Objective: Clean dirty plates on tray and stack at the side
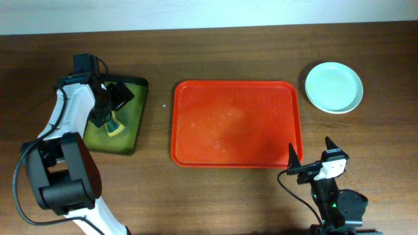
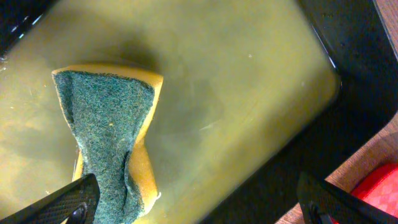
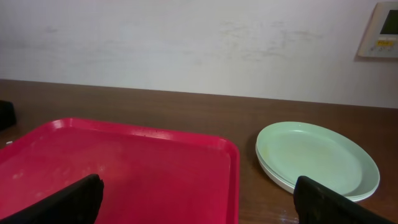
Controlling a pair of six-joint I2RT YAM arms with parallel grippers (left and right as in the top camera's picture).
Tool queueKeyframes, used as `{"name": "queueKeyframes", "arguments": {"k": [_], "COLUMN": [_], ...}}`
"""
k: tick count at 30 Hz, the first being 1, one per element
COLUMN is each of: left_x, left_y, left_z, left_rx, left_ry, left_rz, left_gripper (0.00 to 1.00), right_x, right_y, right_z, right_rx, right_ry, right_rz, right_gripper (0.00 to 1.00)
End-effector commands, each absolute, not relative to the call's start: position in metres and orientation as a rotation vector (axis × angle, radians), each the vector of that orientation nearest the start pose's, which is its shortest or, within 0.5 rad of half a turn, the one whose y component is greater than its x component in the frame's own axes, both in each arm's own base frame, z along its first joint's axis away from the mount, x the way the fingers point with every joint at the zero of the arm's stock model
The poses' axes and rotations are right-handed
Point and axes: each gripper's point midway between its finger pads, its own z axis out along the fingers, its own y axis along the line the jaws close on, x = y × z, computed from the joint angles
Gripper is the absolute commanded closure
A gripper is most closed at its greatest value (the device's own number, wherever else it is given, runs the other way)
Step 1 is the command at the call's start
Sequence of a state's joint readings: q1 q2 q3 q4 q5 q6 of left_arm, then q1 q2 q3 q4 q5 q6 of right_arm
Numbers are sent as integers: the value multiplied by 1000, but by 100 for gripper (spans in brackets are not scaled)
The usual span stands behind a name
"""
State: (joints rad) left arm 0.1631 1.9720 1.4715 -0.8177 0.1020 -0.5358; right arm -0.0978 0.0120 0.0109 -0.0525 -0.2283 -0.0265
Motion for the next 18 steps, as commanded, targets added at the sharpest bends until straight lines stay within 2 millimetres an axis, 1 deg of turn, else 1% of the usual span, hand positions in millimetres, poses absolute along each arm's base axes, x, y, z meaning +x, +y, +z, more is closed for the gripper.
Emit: {"name": "queueKeyframes", "arguments": {"k": [1, 7, 10, 11, 12, 13, 14, 15, 16, 17, 18], "left_x": [429, 429, 414, 398, 386, 382, 374, 366, 360, 352, 346], "left_y": [50, 50, 47, 44, 40, 53, 59, 65, 66, 60, 49], "left_z": [59, 59, 54, 53, 67, 84, 108, 131, 149, 165, 175], "left_rx": [-962, -962, -983, -1010, -1006, -922, -850, -820, -727, -555, -404], "left_ry": [2725, 2726, 2787, 2847, 2865, 2849, 2823, 2773, 2742, 2708, 2656], "left_rz": [-227, -226, -221, -212, -212, -90, -28, 11, 29, 40, 49], "left_gripper": [1, 1, 1, 1, 1, 1, 0, 1, 1, 1, 1], "right_x": [245, 245, 245, 245, 245, 245, 245, 245, 245, 245, 245], "right_y": [12, 12, 12, 12, 12, 12, 12, 12, 12, 12, 12], "right_z": [161, 161, 161, 161, 161, 161, 161, 161, 161, 161, 161], "right_rx": [-104, -104, -104, -104, -103, -103, -104, -104, -104, -103, -104], "right_ry": [1623, 1623, 1623, 1623, 1623, 1623, 1623, 1623, 1623, 1623, 1623], "right_rz": [83, 83, 83, 83, 83, 83, 83, 83, 83, 83, 83], "right_gripper": [2, 2, 2, 2, 2, 2, 2, 2, 2, 2, 2]}}
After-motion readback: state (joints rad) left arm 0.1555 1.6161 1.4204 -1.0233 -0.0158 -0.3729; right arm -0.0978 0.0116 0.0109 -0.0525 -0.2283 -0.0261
